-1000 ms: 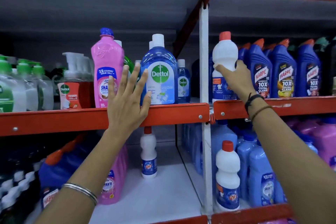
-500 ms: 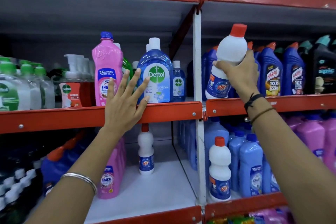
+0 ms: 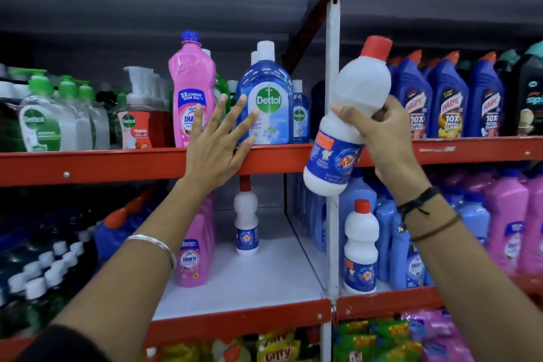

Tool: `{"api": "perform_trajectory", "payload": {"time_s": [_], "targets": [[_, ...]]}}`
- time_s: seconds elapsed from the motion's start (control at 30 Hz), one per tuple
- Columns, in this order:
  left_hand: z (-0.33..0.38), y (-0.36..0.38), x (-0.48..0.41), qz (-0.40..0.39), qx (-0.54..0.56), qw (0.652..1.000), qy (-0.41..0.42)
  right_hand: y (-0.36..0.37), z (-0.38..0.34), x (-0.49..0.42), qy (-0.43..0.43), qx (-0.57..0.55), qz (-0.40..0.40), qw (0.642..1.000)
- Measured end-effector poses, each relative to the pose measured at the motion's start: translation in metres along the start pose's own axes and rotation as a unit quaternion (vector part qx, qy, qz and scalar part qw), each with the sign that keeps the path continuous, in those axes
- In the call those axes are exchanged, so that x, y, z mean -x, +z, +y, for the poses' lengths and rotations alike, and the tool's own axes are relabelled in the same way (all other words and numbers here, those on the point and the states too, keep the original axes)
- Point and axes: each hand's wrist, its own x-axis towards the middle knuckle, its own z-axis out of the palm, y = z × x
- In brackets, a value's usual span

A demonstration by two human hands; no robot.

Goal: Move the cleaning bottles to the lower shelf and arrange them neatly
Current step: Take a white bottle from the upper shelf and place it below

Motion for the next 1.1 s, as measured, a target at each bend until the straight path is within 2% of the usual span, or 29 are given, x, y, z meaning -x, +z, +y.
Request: {"api": "perform_trajectory", "payload": {"time_s": [0.33,0.7,0.83,1.1], "targets": [[-0.006,0.003,0.004,0.018,-0.011,1.0,0.019,0.057,0.093,0.094,0.061,-0.04,-0.14,0.988],[-0.007,0.007,0.003,0.051,-0.017,0.998,0.021,0.115,0.2,0.121,0.187,0.064,-0.148,0.969],[-0.005,0.006,0.003,0.058,-0.005,0.998,0.019,0.134,0.218,0.117,0.2,0.113,-0.141,0.963],[-0.005,0.007,0.003,0.056,-0.003,0.998,0.018,0.16,0.237,0.115,0.225,0.141,-0.135,0.955]]}}
